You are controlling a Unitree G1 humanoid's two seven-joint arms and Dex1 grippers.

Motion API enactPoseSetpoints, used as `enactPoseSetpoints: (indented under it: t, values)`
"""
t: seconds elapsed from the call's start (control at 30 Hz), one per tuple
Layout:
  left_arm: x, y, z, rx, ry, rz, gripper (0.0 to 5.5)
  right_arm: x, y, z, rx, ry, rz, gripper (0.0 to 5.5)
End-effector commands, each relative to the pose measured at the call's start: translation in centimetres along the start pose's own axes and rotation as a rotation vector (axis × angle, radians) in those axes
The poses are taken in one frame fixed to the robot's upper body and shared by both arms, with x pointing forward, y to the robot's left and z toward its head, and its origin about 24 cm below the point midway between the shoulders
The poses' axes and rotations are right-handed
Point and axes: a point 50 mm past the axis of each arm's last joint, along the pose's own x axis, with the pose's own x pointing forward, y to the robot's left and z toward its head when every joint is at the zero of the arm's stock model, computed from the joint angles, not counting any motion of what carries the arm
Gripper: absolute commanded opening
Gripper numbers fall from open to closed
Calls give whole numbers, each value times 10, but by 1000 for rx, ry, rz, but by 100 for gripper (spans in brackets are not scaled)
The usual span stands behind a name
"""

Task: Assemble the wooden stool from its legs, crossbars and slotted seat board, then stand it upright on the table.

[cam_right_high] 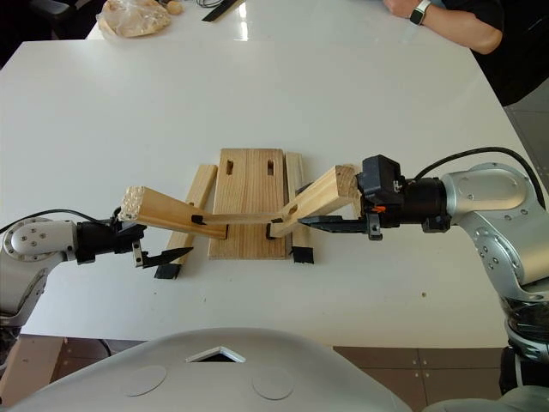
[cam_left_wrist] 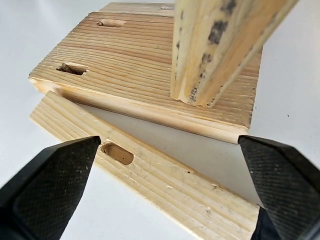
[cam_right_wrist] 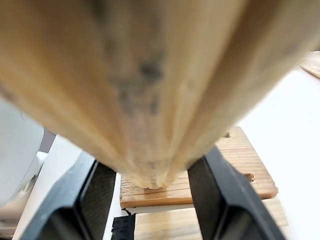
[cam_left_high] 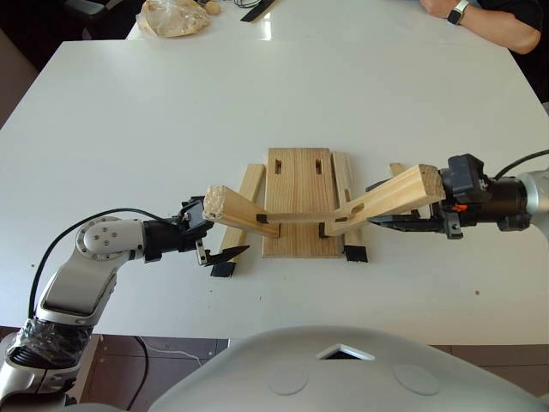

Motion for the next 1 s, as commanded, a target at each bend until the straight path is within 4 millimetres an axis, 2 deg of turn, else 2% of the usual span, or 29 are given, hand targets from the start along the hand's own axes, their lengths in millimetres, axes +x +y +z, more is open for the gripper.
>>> enactPoseSetpoints:
  t: [0.03,0.27,0.63,0.83,1.0]
  values:
    - [3,-1,2,7,0,5,510,-3,5,-12,24,112,49,201]
    - [6,-2,4,11,-9,3,510,1,-2,-12,-14,119,54,201]
    - [6,-19,8,62,35,-94,510,6,-2,-17,-22,120,57,201]
    - [22,-25,29,74,-69,-85,510,5,-3,-23,-15,132,44,201]
    - [32,-22,36,64,-111,-54,510,4,-3,-31,3,144,36,201]
